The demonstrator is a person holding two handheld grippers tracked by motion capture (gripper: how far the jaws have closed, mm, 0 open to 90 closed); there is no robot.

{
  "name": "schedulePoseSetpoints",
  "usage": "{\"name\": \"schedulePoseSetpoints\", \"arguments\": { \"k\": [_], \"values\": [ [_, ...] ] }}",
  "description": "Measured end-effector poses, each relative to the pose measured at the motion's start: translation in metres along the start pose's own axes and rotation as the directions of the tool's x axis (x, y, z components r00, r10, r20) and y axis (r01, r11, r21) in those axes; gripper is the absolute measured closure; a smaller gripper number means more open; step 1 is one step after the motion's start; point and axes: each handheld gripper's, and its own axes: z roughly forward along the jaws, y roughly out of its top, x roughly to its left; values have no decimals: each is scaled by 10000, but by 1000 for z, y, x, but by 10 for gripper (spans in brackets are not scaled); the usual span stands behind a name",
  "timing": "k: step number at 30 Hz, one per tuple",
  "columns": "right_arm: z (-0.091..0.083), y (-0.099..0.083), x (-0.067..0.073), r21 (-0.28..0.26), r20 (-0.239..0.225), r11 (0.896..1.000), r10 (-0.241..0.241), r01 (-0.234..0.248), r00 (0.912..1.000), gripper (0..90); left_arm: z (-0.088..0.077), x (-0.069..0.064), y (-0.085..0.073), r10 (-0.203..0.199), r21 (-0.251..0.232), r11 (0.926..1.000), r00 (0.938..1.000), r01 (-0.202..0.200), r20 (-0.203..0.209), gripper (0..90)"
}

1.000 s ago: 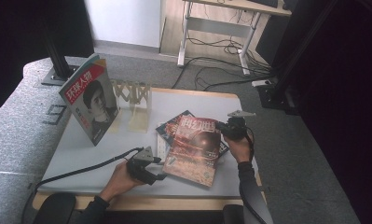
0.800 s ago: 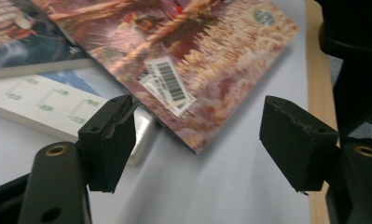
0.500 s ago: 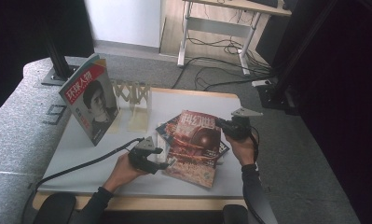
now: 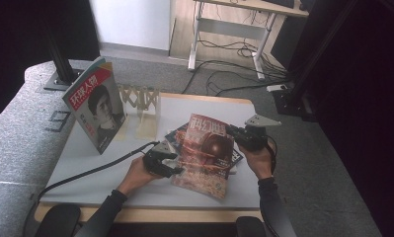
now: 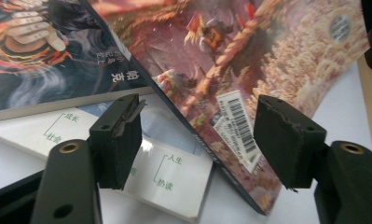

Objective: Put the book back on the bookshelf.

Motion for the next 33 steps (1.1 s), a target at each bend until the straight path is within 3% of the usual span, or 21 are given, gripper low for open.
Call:
{"name": "schedulePoseSetpoints", "arguments": {
  "k": [11, 15, 22, 33],
  "values": [
    [-6, 4, 7, -272, -256, 9991, -333, 326, 9991, 826, 10, 5, 0, -510, -197, 9984, 9943, 530, 934, 475],
    [-6, 6, 9, -343, -312, 9986, -404, 393, 9987, 826, 6, 10, 2, -1082, 84, 9941, 9858, 1080, 1282, 565],
    [-7, 10, 9, -402, -337, 9985, -374, 360, 9987, 824, -5, 5, 7, -923, 2, 9956, 9833, 934, 1566, 731],
    [-13, 11, 2, -444, -215, 9988, -236, 227, 9995, 827, -18, -4, 8, -722, 59, 9974, 9817, 723, 1761, 809]
  ]
}}
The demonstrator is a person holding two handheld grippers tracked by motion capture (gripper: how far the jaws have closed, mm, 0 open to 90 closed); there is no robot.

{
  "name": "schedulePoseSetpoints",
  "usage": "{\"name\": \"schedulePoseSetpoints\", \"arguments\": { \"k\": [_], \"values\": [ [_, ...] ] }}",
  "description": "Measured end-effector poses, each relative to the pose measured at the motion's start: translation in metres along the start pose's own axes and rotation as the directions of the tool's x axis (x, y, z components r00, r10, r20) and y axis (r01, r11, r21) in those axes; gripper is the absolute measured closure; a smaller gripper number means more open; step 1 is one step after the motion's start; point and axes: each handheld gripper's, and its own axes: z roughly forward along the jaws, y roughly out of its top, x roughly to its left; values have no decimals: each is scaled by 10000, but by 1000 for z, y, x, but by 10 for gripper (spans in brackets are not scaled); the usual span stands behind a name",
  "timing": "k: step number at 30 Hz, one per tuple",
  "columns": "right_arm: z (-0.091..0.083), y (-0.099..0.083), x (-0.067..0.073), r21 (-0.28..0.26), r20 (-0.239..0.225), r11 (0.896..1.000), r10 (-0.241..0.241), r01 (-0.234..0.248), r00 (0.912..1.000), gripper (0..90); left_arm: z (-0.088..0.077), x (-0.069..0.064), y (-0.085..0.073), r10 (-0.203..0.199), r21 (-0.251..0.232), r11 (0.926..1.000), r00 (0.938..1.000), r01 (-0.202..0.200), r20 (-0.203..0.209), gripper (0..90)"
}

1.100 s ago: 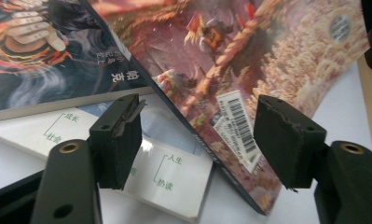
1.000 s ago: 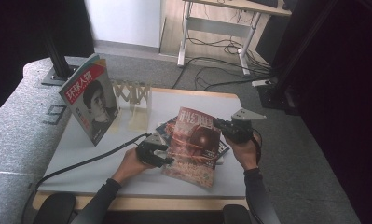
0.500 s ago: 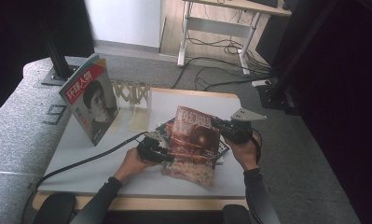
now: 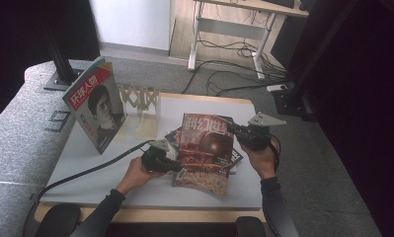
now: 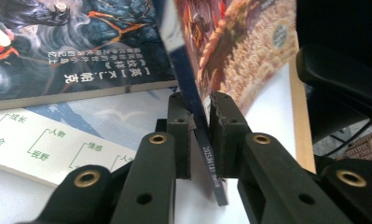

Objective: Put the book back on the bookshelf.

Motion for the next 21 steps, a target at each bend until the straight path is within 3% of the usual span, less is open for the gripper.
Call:
{"name": "schedulePoseSetpoints", "arguments": {
  "k": [12, 17, 21],
  "values": [
    [-12, 18, -2, -472, -32, 9988, -110, 109, 9999, 829, -17, -12, 9, 218, -676, 9975, 9994, -198, 280, 843],
    [-14, 27, 0, -557, 10, 9980, -290, 290, 9996, 828, -25, -16, 15, 410, -729, 9964, 9989, -427, -241, 846],
    [-15, 35, 1, -718, 74, 9965, -421, 426, 9991, 828, -31, -17, 20, 650, -877, 9935, 9941, -726, -865, 848]
  ]
}}
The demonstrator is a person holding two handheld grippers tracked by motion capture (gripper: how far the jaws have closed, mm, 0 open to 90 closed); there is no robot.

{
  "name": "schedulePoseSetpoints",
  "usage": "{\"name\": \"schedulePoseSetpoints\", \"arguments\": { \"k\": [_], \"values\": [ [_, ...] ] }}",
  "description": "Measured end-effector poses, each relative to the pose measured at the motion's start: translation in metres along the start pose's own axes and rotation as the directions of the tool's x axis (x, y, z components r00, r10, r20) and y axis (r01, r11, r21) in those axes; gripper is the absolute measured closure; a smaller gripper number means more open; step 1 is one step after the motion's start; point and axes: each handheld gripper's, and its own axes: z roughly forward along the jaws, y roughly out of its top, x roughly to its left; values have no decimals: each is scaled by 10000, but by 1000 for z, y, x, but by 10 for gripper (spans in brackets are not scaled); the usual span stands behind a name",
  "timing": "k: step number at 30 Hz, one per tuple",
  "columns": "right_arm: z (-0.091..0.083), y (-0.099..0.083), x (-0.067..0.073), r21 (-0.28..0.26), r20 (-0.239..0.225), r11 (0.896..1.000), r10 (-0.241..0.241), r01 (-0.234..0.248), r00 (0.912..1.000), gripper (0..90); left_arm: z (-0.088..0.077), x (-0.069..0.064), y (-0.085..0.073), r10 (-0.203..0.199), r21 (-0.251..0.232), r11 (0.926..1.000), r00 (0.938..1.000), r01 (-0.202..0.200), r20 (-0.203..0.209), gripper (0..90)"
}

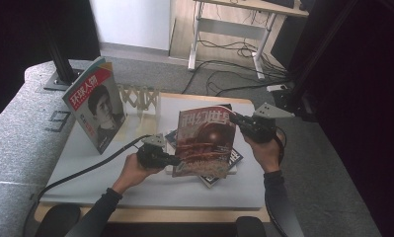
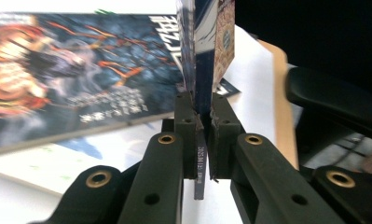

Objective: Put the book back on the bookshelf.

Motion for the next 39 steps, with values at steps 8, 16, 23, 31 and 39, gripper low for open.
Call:
{"name": "schedulePoseSetpoints", "arguments": {
  "k": [8, 16, 23, 31, 39],
  "values": [
    [-3, 17, 3, -464, 170, 9985, -275, 283, 9995, 828, -2, -1, 7, 745, -479, 9954, 9837, -833, -1634, 848],
    [-2, 14, 4, -434, 173, 9985, -315, 323, 9994, 827, 10, 5, -2, 895, -615, 9924, 9692, -1062, -2295, 846],
    [-3, -3, 1, -497, -65, 9988, -12, 9, 10000, 817, 15, 2, -10, 1256, -408, 9895, 9650, -1385, -2302, 837],
    [-13, -9, 3, -690, -275, 9976, -126, 107, 9995, 803, 14, -1, -9, 1506, -216, 9870, 9632, -1593, -2225, 819],
    [-18, -12, 5, -729, -372, 9972, -186, 158, 9991, 793, 3, -4, 10, 1642, -528, 9824, 9625, -1794, -2159, 783]
  ]
}}
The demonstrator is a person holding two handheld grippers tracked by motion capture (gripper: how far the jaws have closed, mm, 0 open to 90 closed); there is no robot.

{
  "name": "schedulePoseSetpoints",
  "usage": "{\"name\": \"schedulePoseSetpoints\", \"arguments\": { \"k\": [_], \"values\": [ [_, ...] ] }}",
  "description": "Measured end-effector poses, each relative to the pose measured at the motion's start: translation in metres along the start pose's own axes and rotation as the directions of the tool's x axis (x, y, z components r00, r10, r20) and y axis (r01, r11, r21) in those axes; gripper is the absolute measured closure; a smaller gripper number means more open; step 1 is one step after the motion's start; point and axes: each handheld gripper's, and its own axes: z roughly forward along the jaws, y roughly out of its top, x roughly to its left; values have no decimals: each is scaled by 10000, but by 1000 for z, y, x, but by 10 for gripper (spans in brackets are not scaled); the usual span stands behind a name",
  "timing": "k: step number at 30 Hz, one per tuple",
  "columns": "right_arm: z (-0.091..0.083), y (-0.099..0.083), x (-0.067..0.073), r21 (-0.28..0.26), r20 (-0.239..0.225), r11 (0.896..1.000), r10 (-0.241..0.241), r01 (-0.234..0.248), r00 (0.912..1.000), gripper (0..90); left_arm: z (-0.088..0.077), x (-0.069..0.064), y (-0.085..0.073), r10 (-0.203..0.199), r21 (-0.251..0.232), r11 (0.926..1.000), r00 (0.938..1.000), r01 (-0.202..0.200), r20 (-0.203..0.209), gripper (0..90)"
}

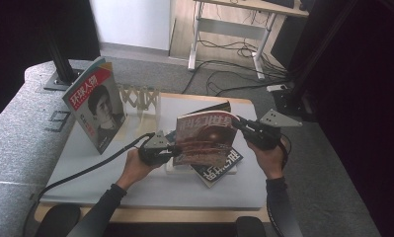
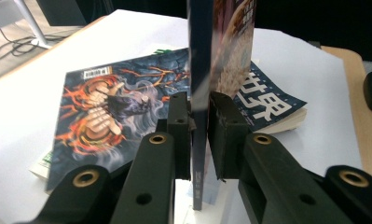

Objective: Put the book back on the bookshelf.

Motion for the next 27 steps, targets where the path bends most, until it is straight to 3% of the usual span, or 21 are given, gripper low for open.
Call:
{"name": "schedulePoseSetpoints", "arguments": {
  "k": [8, 14, 17, 20, 27],
  "values": [
    [-1, 0, 0, 18, -84, 10000, 55, -54, 9999, 783, -8, 3, 26, 120, -394, 9992, 9999, -117, 88, 770],
    [-1, 0, -2, 40, -139, 9999, 97, -97, 9999, 767, -16, 3, 55, 235, -854, 9961, 9997, -231, 31, 767],
    [-1, -1, -2, 87, -110, 9999, 101, -100, 9999, 741, -17, 4, 62, 249, -647, 9976, 9994, -233, 248, 828],
    [-2, -3, -3, 134, -138, 9998, 162, -160, 9998, 653, -19, 7, 60, 199, -632, 9979, 9973, -155, 705, 840],
    [7, -19, -9, 785, -301, 9957, 519, -494, 9982, 400, -24, 12, 57, 227, -581, 9982, 9933, -162, 1130, 841]
  ]
}}
